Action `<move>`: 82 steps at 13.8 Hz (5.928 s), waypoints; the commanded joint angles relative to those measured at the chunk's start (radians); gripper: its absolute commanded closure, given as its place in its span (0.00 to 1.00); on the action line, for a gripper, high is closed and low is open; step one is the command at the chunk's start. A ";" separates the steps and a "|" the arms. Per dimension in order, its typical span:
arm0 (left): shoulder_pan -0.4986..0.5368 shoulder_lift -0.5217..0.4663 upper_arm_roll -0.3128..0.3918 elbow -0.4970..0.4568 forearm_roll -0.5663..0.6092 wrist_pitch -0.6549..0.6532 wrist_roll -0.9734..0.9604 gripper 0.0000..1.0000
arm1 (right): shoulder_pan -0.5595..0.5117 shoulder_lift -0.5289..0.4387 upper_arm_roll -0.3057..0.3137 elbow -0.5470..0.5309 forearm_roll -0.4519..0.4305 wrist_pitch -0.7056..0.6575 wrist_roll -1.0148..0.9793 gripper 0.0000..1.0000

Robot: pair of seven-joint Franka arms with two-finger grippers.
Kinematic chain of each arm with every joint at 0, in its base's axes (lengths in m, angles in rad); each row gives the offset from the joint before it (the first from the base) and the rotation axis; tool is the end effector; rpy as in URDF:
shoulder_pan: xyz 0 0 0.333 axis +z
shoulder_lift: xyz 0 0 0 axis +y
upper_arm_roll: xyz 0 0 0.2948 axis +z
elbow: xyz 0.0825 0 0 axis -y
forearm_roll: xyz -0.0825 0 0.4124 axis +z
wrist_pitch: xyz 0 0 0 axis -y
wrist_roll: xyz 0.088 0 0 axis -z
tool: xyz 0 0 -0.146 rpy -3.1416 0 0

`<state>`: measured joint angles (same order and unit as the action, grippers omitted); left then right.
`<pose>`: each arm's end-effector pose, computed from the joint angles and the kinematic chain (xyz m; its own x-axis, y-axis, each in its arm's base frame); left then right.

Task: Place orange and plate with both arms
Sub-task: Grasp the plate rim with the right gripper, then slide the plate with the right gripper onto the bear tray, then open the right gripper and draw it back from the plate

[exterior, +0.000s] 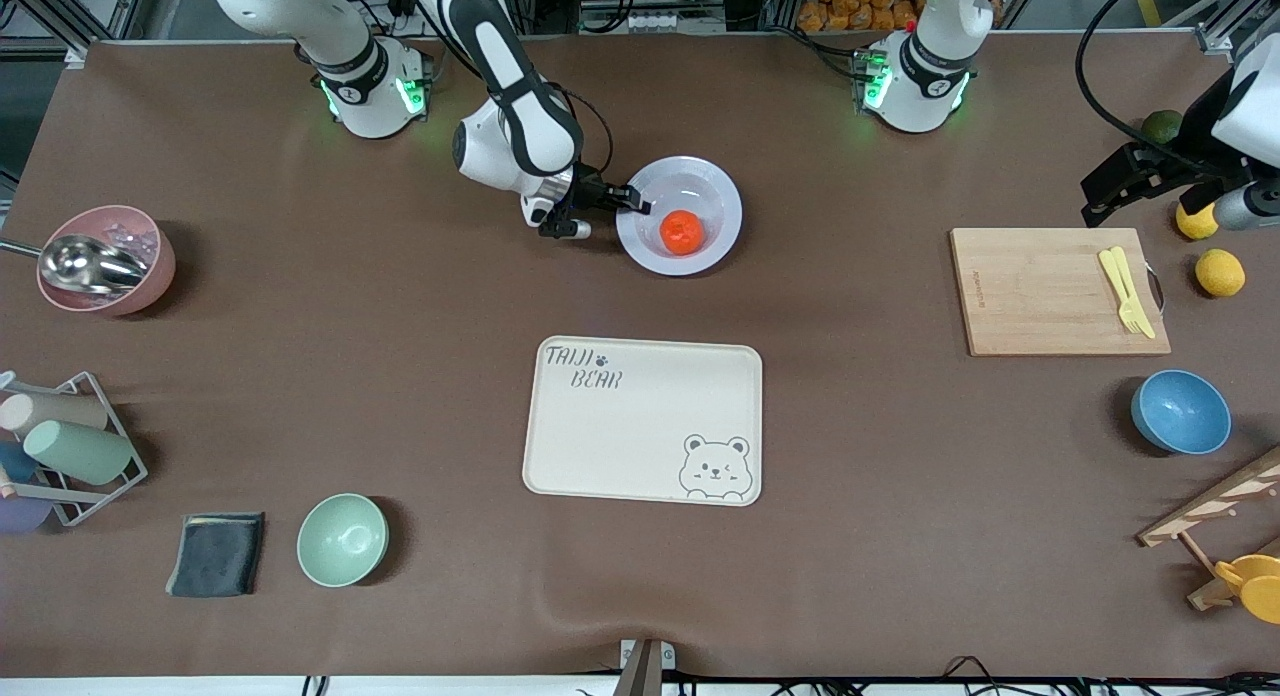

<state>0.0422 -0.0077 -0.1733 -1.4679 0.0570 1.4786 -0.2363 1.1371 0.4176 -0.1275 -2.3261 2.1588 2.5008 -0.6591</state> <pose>0.5679 -0.0664 0.6118 0.9934 0.1099 0.0315 0.1114 -0.9924 -0.0520 0.2643 0.4314 0.0692 0.9270 -0.1817 -0.3283 -0.3679 -0.6113 -0.7007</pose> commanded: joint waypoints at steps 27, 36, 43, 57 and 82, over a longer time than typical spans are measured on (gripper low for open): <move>0.045 0.034 0.008 -0.002 -0.109 -0.021 0.005 0.00 | -0.491 0.148 -0.009 0.649 -0.910 -0.307 0.599 1.00; 0.047 0.032 0.006 -0.005 -0.071 -0.021 0.018 0.00 | -0.560 0.354 -0.009 0.866 -1.026 -0.409 0.604 1.00; 0.050 0.051 0.000 -0.005 -0.049 0.003 0.020 0.00 | -0.560 0.446 -0.009 0.921 -1.100 -0.399 0.563 1.00; 0.044 0.060 -0.003 -0.005 -0.048 0.017 0.022 0.00 | -0.543 0.509 -0.004 0.941 -1.091 -0.298 0.538 0.13; 0.045 -0.023 -0.005 -0.043 -0.049 0.026 0.022 0.00 | -0.605 -0.106 -0.245 0.694 -1.853 -0.686 0.432 0.00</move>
<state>0.0805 -0.0076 -0.1716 -1.4790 -0.0132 1.4903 -0.2363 0.5637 0.4458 -0.3921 -1.5224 0.3929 1.8214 -0.2133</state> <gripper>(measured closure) 0.000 0.000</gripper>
